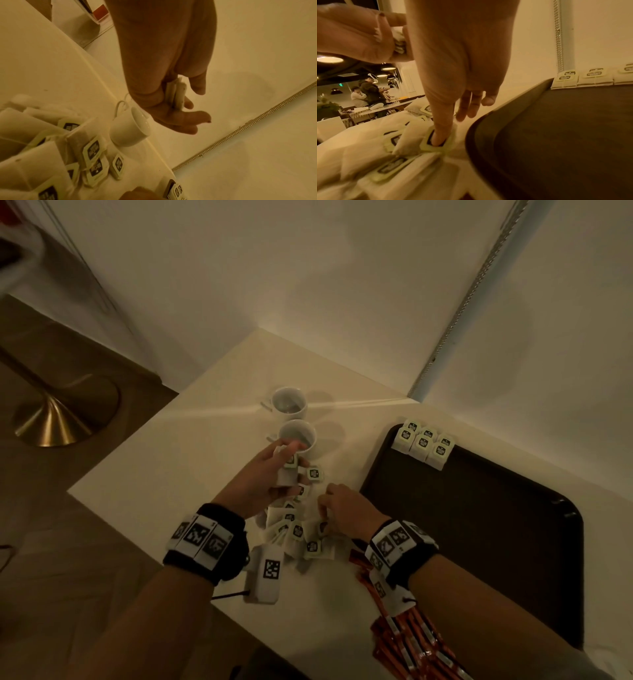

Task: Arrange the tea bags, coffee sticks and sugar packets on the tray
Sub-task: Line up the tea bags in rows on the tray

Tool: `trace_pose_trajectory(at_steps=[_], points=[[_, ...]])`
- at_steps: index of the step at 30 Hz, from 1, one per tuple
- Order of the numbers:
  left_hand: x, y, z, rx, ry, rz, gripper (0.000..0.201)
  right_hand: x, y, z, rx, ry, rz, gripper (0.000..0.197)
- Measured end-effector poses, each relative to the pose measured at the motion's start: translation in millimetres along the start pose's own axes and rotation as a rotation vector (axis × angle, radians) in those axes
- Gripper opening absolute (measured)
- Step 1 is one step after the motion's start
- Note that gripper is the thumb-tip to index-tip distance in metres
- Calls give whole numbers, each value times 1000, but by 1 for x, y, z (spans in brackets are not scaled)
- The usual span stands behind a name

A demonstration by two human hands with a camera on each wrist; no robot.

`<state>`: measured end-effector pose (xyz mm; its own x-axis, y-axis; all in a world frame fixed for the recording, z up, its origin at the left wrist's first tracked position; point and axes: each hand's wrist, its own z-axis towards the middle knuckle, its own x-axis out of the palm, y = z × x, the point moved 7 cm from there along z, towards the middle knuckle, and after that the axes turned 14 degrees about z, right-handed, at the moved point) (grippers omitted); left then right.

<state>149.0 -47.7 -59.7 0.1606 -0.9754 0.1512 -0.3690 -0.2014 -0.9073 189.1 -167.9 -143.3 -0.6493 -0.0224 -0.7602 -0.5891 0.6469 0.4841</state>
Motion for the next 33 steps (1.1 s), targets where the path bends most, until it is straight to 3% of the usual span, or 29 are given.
trace_pose_trajectory(at_steps=[5, 11, 14, 17, 21, 27, 33], points=[[-3, -1, 10, 1, -12, 92, 10, -19, 3, -6, -54, 50, 289, 8], [13, 3, 15, 4, 138, 422, 38, -103, 29, -31, -163, -46, 504, 20], [36, -9, 14, 78, 233, 547, 30, -152, 46, -48, -259, -172, 569, 18], [53, -33, 16, 195, 179, 471, 14, -193, 51, -63, -259, -316, 638, 22], [69, -56, 23, 267, 71, 198, 11, -226, 44, -82, -184, -458, 589, 26], [104, -74, 28, 298, 151, 30, 17, -253, 46, -112, -191, -656, 412, 9], [115, -79, 29, 302, 156, -18, 13, -278, 56, -135, -186, -710, 250, 22]])
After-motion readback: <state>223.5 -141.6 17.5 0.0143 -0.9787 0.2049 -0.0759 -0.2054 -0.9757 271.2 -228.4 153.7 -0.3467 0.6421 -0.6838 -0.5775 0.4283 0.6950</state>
